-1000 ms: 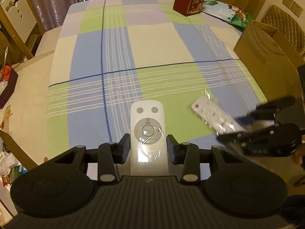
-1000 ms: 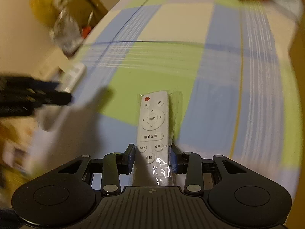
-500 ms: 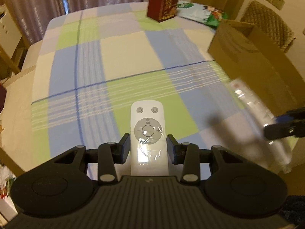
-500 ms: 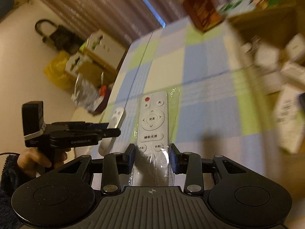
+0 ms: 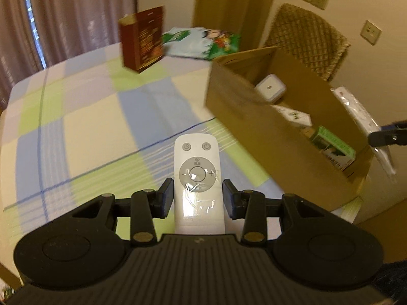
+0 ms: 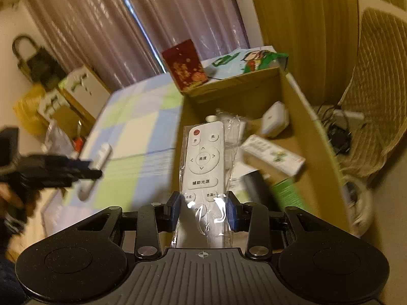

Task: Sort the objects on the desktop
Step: 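Carry both white remotes over the cardboard box, then open the right gripper to drop the wrapped remote into the box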

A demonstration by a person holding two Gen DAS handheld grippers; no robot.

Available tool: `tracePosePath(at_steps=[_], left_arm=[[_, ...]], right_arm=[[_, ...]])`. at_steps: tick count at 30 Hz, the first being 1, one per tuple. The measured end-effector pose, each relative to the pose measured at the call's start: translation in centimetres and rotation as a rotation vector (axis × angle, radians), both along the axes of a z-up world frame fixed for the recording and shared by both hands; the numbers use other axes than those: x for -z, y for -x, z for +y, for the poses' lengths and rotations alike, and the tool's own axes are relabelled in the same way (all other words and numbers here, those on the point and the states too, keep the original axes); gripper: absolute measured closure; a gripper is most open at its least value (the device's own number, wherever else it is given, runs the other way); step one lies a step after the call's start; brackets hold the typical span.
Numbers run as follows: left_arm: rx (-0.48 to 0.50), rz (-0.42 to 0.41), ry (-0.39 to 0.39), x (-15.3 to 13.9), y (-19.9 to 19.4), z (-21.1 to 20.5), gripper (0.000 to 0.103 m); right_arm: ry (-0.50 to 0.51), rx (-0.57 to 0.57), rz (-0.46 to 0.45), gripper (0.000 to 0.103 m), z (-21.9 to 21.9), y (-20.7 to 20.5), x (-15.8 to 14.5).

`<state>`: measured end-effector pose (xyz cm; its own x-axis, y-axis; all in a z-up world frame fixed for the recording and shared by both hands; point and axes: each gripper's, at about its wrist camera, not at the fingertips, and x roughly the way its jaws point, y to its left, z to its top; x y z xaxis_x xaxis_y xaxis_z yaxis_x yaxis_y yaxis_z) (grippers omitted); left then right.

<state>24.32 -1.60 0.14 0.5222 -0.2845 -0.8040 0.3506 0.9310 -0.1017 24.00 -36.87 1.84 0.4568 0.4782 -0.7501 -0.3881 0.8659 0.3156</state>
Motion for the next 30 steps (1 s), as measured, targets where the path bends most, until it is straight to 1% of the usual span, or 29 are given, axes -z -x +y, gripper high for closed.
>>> tracePosePath(at_steps=[2,6,8,12,16,23,30], left_arm=[[0.010,-0.012,0.005,-0.4,-0.5,-1.6,0.068],[0.008,-0.018,0.016,-0.7,-1.3,-3.9,0.068],[0.000,-0.017,0.009,-0.9,-1.5,-5.0,0.068],[-0.015,-0.042,-0.006,-1.7,-2.0,-6.9,0.068],[-0.039,-0.064,-0.003,-2.5,-2.6,-8.5,0.068],[-0.101,-0.053,-0.026,-2.7,-2.7,-9.6,0.068],[-0.151,-0.038,-0.044,-2.6,-2.3,-9.9,0.068]], right_arm=[[0.042,-0.041,-0.010,0.067,-0.7,-1.3,0.2],[0.134,-0.133,-0.029,0.067,-0.8,-4.0,1.4],[0.169,-0.179,-0.036,0.067,-0.6,-5.6,2.2],[0.247,-0.272,-0.056,0.067,-0.6,-8.2,4.1],[0.314,-0.359,-0.066,0.067,-0.3,-10.7,6.1],[0.418,-0.462,-0.090,0.067,0.8,-13.2,8.9],[0.542,-0.551,-0.159,0.066,2.2,-14.4,10.6]])
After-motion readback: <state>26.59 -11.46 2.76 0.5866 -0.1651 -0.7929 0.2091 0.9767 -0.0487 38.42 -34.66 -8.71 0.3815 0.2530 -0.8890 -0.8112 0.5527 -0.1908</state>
